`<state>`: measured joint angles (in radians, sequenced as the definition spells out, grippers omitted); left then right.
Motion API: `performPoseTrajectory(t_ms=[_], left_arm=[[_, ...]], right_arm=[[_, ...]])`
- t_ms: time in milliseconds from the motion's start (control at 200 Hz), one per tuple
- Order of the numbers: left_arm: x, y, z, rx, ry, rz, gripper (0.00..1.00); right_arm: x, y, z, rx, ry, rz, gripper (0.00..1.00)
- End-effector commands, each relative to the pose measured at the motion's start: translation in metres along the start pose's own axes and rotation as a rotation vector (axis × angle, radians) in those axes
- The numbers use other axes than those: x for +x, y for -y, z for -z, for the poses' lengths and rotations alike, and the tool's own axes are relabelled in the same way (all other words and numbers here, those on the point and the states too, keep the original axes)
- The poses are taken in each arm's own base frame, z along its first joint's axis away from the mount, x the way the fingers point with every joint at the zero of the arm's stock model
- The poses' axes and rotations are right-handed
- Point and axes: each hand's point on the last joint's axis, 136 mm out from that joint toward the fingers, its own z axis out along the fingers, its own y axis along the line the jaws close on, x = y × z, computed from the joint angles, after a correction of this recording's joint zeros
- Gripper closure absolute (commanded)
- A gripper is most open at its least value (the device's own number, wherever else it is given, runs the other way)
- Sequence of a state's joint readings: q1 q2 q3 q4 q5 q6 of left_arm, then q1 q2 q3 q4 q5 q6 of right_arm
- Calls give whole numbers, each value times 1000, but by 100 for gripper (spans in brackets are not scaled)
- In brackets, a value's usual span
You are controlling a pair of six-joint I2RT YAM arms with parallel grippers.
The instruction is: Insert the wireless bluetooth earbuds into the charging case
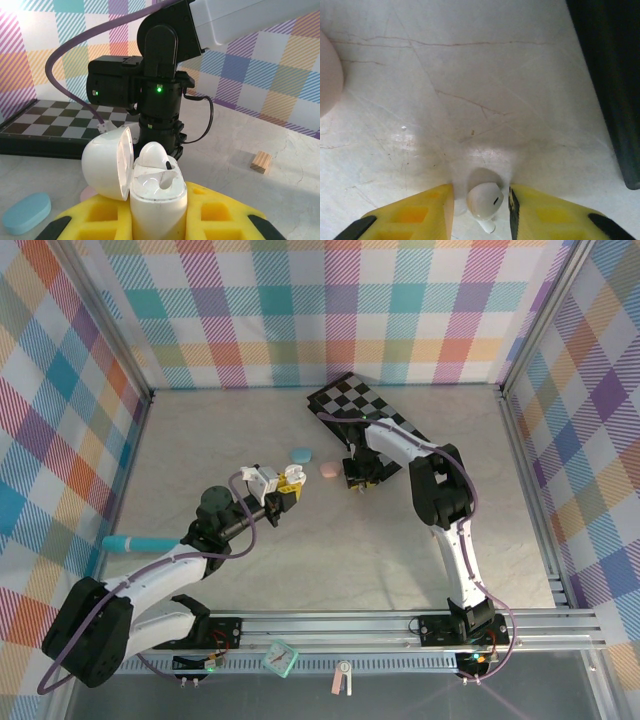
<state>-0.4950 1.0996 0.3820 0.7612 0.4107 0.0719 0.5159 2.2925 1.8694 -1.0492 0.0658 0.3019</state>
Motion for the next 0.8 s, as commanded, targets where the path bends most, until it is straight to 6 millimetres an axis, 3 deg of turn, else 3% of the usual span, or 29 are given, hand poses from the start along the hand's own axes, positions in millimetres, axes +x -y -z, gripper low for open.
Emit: performPoseTrajectory(t_ms=[0, 215, 350, 610, 795], left_arm=[[-18, 3, -2, 28, 58, -27, 100], [-19, 4, -1, 30, 56, -28, 100], [-18, 4, -1, 30, 51, -28, 100], [-15, 5, -3, 43, 45, -36, 100], [-16, 8, -8, 58, 62, -48, 100]], right_arm=[[10, 0, -12, 0, -46, 10, 66], [3, 2, -22, 5, -34, -1, 70], [1, 0, -16, -9, -15, -13, 73], [1, -4, 20, -62, 91, -35, 77], [6, -4, 56, -113, 201, -52, 77]])
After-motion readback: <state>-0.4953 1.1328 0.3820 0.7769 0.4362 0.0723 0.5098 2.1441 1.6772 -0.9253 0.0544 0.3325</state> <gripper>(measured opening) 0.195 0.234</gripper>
